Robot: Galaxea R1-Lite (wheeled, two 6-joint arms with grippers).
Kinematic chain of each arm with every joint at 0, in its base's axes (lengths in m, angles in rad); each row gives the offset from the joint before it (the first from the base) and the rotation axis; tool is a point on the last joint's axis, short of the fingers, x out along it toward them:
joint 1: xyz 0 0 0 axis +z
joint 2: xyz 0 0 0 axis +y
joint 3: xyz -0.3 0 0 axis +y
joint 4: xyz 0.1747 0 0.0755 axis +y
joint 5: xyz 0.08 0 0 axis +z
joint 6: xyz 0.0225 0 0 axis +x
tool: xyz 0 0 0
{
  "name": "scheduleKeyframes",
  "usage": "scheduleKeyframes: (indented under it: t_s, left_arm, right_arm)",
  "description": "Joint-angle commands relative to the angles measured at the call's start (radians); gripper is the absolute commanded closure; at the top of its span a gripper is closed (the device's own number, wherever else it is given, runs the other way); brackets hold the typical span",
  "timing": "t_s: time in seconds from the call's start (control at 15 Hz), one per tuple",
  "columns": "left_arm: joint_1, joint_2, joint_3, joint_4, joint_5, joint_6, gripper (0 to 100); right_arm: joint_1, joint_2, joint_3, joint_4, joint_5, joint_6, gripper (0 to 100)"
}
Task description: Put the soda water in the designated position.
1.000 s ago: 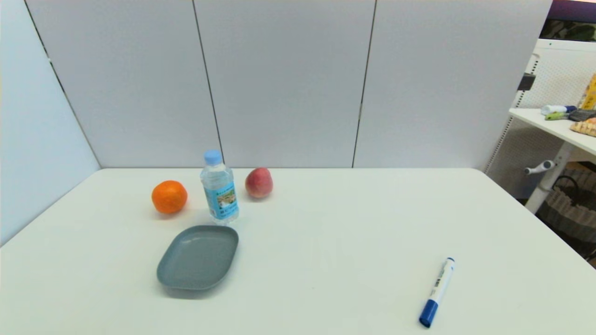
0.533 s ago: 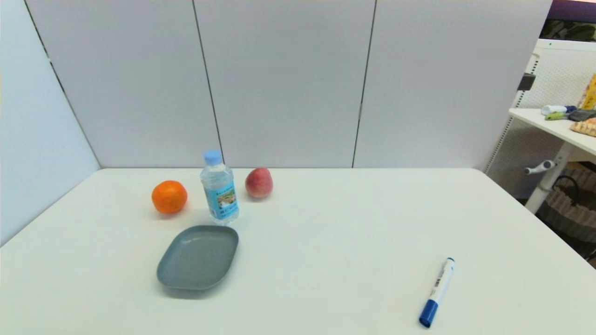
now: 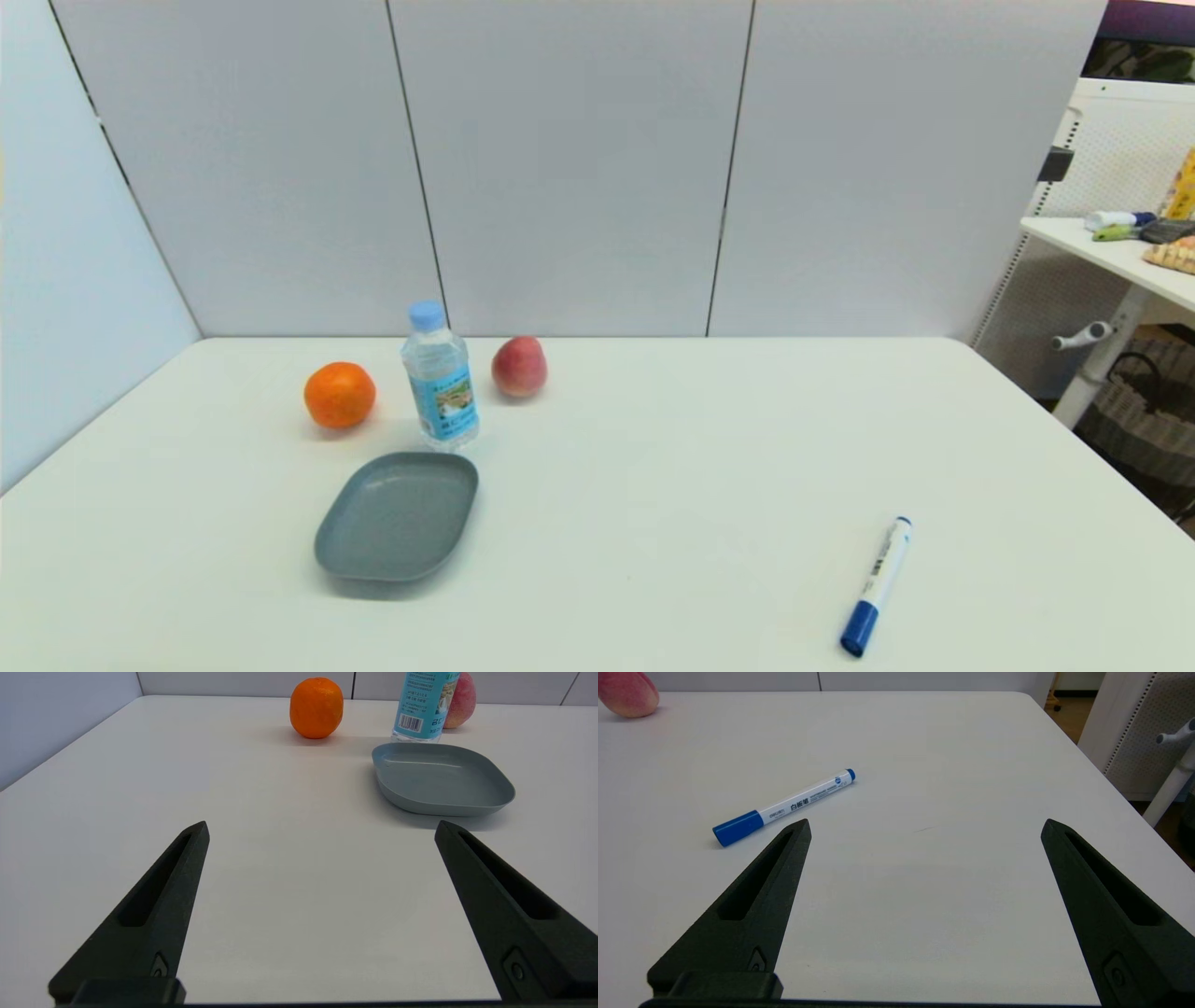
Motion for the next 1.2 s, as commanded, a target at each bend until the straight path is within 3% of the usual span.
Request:
scheduleKeyframes:
  t_s: [0.07,1.2]
  left_arm:
    - [0.0,0.003,0.0,0.0,0.0,0.0,0]
    - [0.0,0.002,0.0,0.0,0.0,0.0,0]
  right_arm:
    - [0.0,0.001,-0.001,0.0,0.001,0.0,0]
    - [0.0,0.001,0.001,-0.003,-0.009,0.009,0]
